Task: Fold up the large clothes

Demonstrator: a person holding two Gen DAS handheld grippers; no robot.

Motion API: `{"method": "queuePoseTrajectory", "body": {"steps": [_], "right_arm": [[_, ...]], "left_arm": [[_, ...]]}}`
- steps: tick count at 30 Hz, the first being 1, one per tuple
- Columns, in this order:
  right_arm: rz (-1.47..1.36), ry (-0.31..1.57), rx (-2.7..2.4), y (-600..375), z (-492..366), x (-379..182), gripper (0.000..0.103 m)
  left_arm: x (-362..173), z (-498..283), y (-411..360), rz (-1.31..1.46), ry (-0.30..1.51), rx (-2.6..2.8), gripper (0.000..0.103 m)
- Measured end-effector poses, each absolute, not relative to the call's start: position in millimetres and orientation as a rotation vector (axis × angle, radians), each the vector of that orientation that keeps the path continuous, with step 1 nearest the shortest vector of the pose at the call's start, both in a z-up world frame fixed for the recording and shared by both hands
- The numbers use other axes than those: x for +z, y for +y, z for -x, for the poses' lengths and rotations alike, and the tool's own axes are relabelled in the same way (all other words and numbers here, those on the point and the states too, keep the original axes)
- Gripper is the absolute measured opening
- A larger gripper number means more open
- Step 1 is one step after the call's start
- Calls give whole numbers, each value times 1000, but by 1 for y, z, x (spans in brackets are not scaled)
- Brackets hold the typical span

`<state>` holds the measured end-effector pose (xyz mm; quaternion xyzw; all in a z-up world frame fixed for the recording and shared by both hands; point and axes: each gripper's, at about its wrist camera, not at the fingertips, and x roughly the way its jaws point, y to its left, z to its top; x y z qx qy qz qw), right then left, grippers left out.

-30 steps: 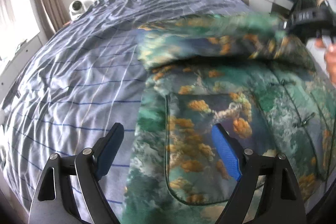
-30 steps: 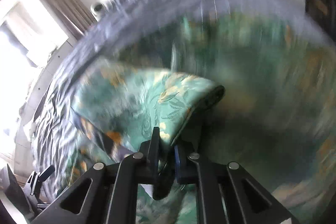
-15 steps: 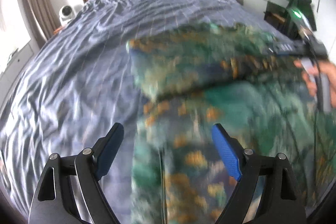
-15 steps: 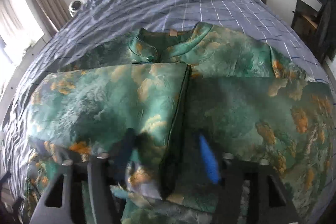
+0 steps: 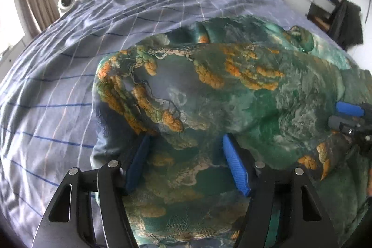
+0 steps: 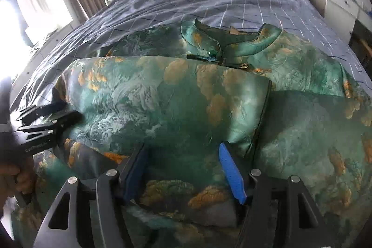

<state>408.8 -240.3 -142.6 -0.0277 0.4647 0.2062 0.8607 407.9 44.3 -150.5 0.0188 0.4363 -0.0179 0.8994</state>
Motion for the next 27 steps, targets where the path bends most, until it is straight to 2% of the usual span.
{"method": "queuePoseTrajectory", "body": {"steps": [5, 10, 12, 16, 18, 27], "right_arm": [[70, 954, 440, -243, -408, -147, 64], [54, 941, 441, -245, -404, -151, 64], [55, 933, 438, -242, -402, -151, 64], [31, 931, 448, -244, -404, -152, 64], [24, 933, 452, -244, -406, -152, 64], [54, 933, 428, -241, -405, -149, 64]], "left_arm": [[-127, -404, 40, -35, 906, -14, 68], [-90, -436, 37, 66, 852, -14, 76], [-100, -454, 34, 48, 872, 11, 79], [-153, -479, 45, 88, 998, 24, 81], [-151, -464, 41, 51, 955, 24, 81], [-124, -353, 31, -118, 967, -71, 89]]}}
